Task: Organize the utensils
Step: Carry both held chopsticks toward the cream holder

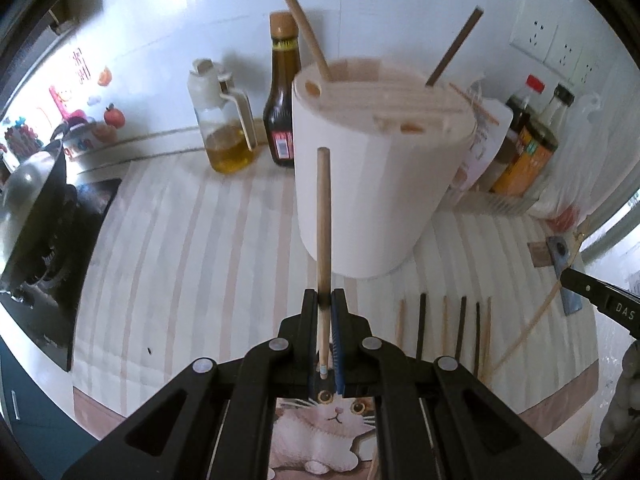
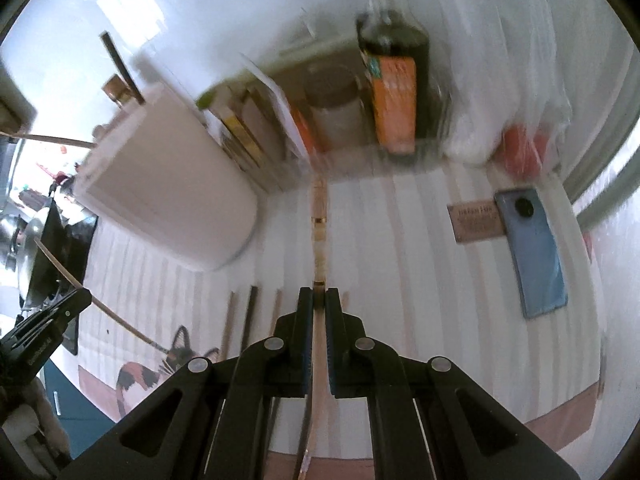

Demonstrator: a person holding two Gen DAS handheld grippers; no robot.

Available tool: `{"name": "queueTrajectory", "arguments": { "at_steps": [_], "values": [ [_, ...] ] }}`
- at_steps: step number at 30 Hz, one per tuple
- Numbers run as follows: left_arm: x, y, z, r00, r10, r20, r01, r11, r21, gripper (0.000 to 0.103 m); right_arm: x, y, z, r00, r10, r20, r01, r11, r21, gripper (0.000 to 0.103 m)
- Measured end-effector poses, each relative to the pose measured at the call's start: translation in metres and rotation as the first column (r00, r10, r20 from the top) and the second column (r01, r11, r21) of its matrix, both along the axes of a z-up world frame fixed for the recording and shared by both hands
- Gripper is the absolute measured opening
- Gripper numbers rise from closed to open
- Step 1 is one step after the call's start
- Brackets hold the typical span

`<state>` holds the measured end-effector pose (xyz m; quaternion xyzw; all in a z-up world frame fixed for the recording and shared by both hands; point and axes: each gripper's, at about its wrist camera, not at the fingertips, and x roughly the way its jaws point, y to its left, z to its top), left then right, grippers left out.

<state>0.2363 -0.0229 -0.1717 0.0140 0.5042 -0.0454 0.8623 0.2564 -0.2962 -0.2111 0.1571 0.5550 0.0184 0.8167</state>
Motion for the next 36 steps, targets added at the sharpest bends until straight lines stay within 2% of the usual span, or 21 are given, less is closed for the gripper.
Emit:
{"name": "queueTrajectory", "arguments": {
  "at_steps": [2,5,7,11,13,18,21,24,28,29,33,36],
  "values": [
    [0.000,0.001,0.008,1.000,0.004,0.024,-0.004,1.000,0.003,0.004,0.005,0.002,0.007,1.000,0.004,0.026,-0.004,1.000,-0.006,0.000],
    [0.002,0.003,0.015,0.999,0.012,0.050,-0.012,1.000,0.006,0.004,0.010,0.007,0.019,0.998,0.022,0.060,-0.021,1.000,-0.015,0.000],
    [0.005,0.004,0.015,0.998,0.020,0.052,-0.021,1.000,0.005,0.004,0.014,0.008,0.019,0.999,0.019,0.051,-0.018,1.000,-0.015,0.000],
    [0.013,0.006,0.003,0.998,0.049,0.037,-0.049,0.999,0.019,0.004,0.035,-0.005,-0.017,0.998,-0.015,-0.062,0.024,0.990,0.139,0.000],
    [0.017,0.008,-0.003,0.997,0.071,0.030,-0.072,0.997,0.028,0.004,0.044,-0.011,-0.035,0.995,-0.041,-0.096,0.057,0.984,0.168,0.002],
    [0.033,0.013,-0.016,0.990,0.140,0.031,-0.142,0.988,0.061,0.004,0.074,-0.022,-0.082,0.980,-0.101,-0.173,0.126,0.982,0.144,0.013],
    [0.040,0.015,-0.019,0.986,0.166,0.029,-0.167,0.984,0.060,0.004,0.094,-0.016,-0.102,0.973,-0.089,-0.214,0.116,0.987,0.114,0.013],
    [0.044,0.014,-0.019,0.985,0.170,0.035,-0.172,0.983,0.068,0.004,0.111,-0.007,-0.120,0.963,-0.080,-0.255,0.094,0.995,0.041,0.013],
    [0.044,0.011,-0.018,0.985,0.166,0.043,-0.169,0.982,0.081,0.004,0.123,0.004,-0.145,0.938,-0.077,-0.338,0.070,0.997,-0.032,0.012],
    [0.044,0.011,-0.018,0.985,0.166,0.046,-0.169,0.982,0.082,0.004,0.122,0.005,-0.148,0.938,-0.084,-0.337,0.070,0.996,-0.053,0.007],
    [0.043,0.012,-0.017,0.985,0.167,0.047,-0.170,0.982,0.080,0.004,0.124,0.006,-0.140,0.944,-0.090,-0.319,0.066,0.994,-0.088,0.006],
    [0.041,0.015,-0.012,0.984,0.167,0.055,-0.171,0.982,0.082,0.004,0.119,0.002,-0.129,0.956,-0.090,-0.278,0.074,0.995,-0.065,0.006]
  ]
}}
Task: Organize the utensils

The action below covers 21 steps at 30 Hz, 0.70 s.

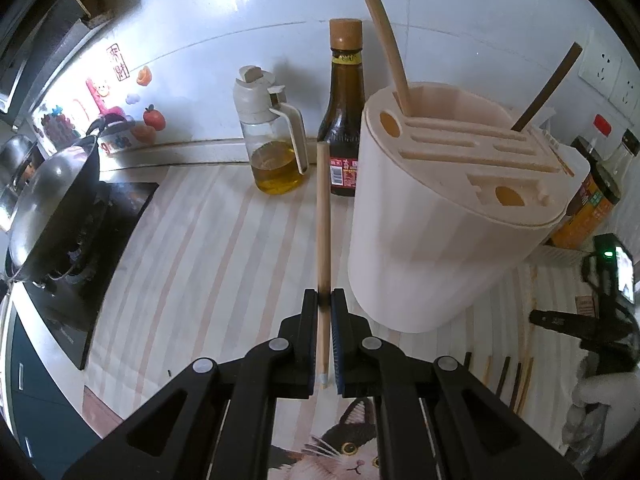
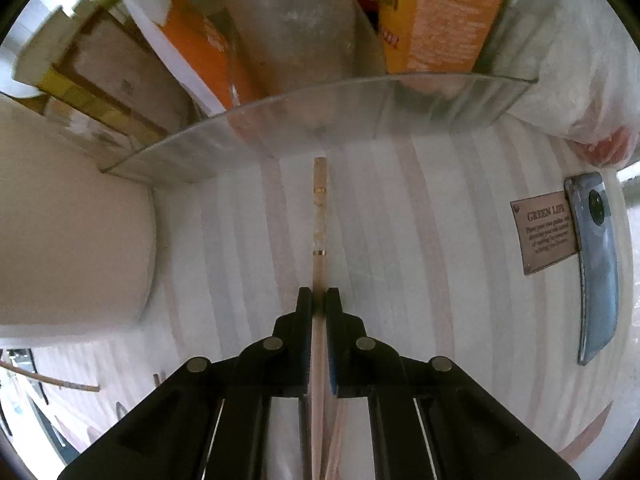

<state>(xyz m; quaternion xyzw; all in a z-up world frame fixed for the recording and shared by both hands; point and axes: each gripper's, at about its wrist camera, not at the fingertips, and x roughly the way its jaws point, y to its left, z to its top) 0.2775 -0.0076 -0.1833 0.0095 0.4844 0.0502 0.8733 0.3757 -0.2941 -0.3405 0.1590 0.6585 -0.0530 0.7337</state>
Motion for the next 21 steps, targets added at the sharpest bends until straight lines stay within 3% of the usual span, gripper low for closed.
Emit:
{"name": "queueTrajectory", "arguments": {
  "at_steps": [6,14,15,19,21],
  "values": [
    [-0.010,0.008,0.015,1.000,0.002,0.022,-0.002,1.000,-0.003,0.004,-0.028,-0.006,0.058,0.984,-0.003,0.177,0.000,1.000,0.016,0.006],
    [-0.023,0.011,0.040,0.998,-0.009,0.066,0.010,1.000,-0.014,0.004,-0.068,-0.011,0.137,0.916,-0.006,0.400,0.005,1.000,0.004,0.006],
    [-0.023,0.011,0.044,0.997,-0.013,0.075,0.014,1.000,-0.016,0.004,-0.071,-0.010,0.146,0.906,-0.002,0.424,0.002,1.000,0.001,0.000],
    [-0.026,0.006,0.061,0.993,-0.024,0.113,0.026,1.000,-0.014,0.004,-0.070,0.001,0.173,0.874,0.016,0.486,-0.015,1.000,-0.007,0.000],
    [-0.025,0.005,0.065,0.992,-0.021,0.127,0.023,1.000,-0.011,0.004,-0.063,0.006,0.169,0.880,-0.002,0.475,-0.015,0.999,0.031,0.000]
  ]
}}
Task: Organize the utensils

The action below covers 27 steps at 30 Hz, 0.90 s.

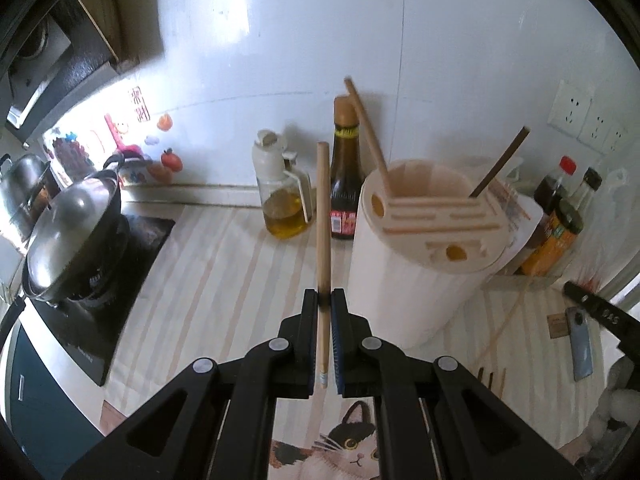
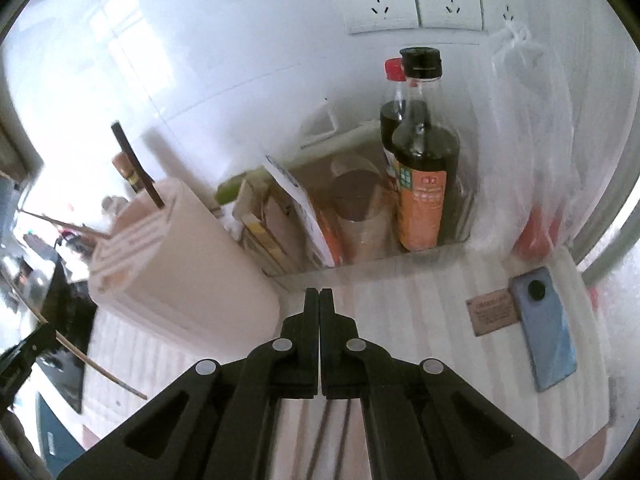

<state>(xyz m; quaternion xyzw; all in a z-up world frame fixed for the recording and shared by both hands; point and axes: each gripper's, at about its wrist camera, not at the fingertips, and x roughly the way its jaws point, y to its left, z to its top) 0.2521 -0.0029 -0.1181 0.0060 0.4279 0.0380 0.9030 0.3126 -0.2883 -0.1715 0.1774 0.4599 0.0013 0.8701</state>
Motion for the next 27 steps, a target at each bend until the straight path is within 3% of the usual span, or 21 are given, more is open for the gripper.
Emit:
{"name": "queueTrajectory", "arguments": {
  "at_steps": [3,5,7,9,12,14,16,19,20,21,23,27],
  "values": [
    [0.002,-0.002,0.000,1.000,0.009,0.009,-0.009,1.000,0.010,0.004,0.010,-0.015,-0.027,0.996,-0.029,-0.083,0.040,0.991,0.124,0.001],
    [0.006,-0.003,-0.006,1.000,0.019,0.004,-0.019,0.999,0.026,0.004,0.015,-0.030,-0.060,0.978,-0.062,-0.198,0.106,0.971,0.216,0.005],
    [0.012,-0.003,-0.014,0.999,0.034,-0.015,-0.033,0.999,0.023,0.004,0.016,-0.043,-0.089,0.949,-0.097,-0.299,0.184,0.943,0.278,0.015],
    [0.017,-0.002,-0.021,0.999,0.046,-0.029,-0.045,0.999,0.023,0.004,0.017,-0.052,-0.112,0.926,-0.130,-0.354,0.238,0.930,0.280,0.027],
    [0.023,-0.003,-0.029,0.998,0.054,-0.043,-0.053,0.998,0.023,0.004,0.022,-0.060,-0.145,0.876,-0.174,-0.449,0.305,0.922,0.237,0.029],
    [0.026,-0.004,-0.034,0.997,0.055,-0.050,-0.054,0.998,0.027,0.004,0.028,-0.060,-0.158,0.863,-0.188,-0.469,0.328,0.915,0.237,0.029],
    [0.028,-0.005,-0.037,0.997,0.056,-0.060,-0.055,0.998,0.020,0.004,0.038,-0.055,-0.164,0.859,-0.182,-0.479,0.312,0.927,0.206,0.029],
    [0.031,-0.008,-0.041,0.997,0.050,-0.064,-0.049,0.999,0.022,0.004,0.058,-0.039,-0.166,0.857,-0.172,-0.486,0.245,0.965,0.090,0.029],
    [0.031,-0.009,-0.041,0.997,0.049,-0.065,-0.047,0.999,0.022,0.004,0.066,-0.028,-0.167,0.850,-0.136,-0.509,0.191,0.980,0.056,0.026],
    [0.031,-0.010,-0.042,0.997,0.048,-0.065,-0.046,0.999,0.023,0.004,0.070,-0.020,-0.165,0.853,-0.129,-0.506,0.153,0.988,0.007,0.012],
    [0.030,-0.010,-0.042,0.997,0.048,-0.066,-0.047,0.999,0.019,0.004,0.072,-0.006,-0.163,0.859,-0.103,-0.502,0.087,0.995,-0.055,0.011],
    [0.029,-0.007,-0.042,0.996,0.050,-0.071,-0.049,0.999,0.013,0.004,0.065,-0.002,-0.159,0.867,-0.080,-0.492,0.071,0.997,-0.037,0.009]
  ]
}}
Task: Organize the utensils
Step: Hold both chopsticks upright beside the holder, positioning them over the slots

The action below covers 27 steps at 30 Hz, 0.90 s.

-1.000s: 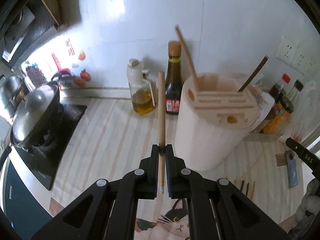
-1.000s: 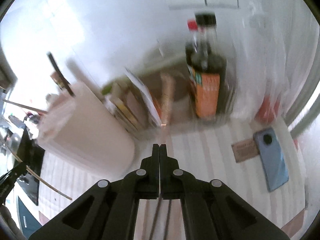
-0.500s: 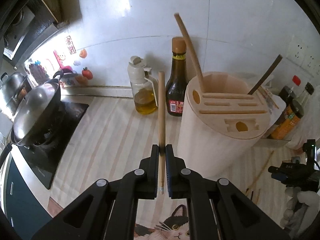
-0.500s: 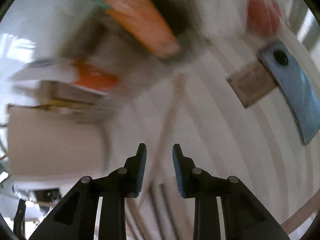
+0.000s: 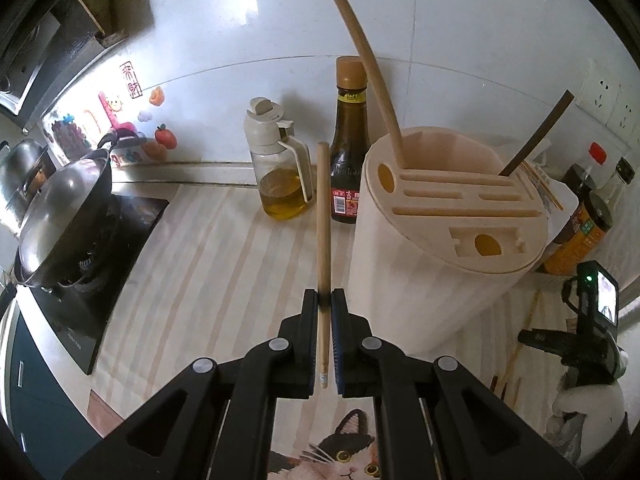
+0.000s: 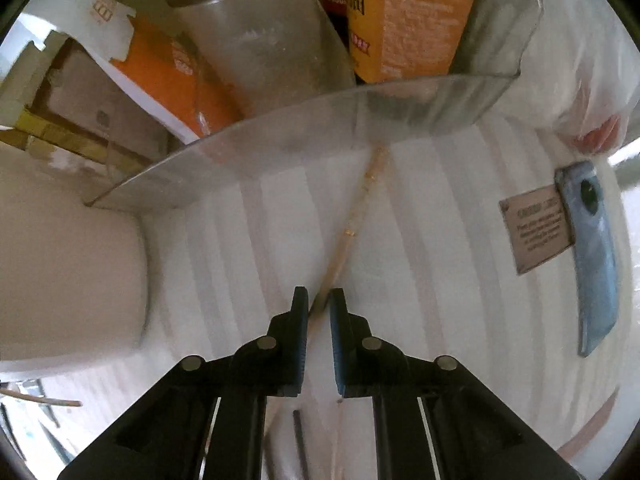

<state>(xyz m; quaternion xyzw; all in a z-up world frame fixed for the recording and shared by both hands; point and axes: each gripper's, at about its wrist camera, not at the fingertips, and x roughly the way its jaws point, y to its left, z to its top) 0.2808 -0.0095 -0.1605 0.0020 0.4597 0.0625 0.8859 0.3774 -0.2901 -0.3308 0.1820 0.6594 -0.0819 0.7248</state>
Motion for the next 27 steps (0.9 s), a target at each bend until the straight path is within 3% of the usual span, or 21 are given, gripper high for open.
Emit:
{"name": "queueTrajectory", "arguments": {
  "at_steps": [5,6,10,17,23,27],
  "values": [
    [0.000,0.005,0.002,1.000,0.003,-0.003,-0.003,1.000,0.000,0.004,-0.029,-0.007,0.017,0.998,-0.006,0.070,0.003,0.999,0.036,0.005],
    [-0.001,0.005,0.002,1.000,0.002,-0.003,-0.002,1.000,0.000,0.004,-0.034,-0.010,0.021,0.997,-0.004,0.083,0.001,0.999,0.042,0.000],
    [-0.002,0.006,0.002,1.000,-0.008,-0.007,0.008,1.000,-0.001,0.004,-0.058,-0.011,0.040,0.992,0.012,0.128,-0.020,0.998,0.062,0.000],
    [0.000,0.004,-0.003,1.000,-0.019,-0.022,0.019,1.000,0.004,0.004,-0.049,-0.026,0.026,0.998,0.006,0.067,-0.019,0.981,0.194,0.004],
    [0.004,0.007,-0.006,1.000,-0.010,-0.025,0.010,1.000,0.011,0.004,-0.020,-0.002,0.004,0.993,0.114,-0.038,-0.110,0.990,0.083,0.008],
    [0.005,0.010,-0.007,1.000,-0.003,-0.026,0.003,1.000,0.003,0.004,-0.018,0.007,0.008,0.986,0.152,-0.062,-0.151,0.988,0.021,0.010]
  ]
}}
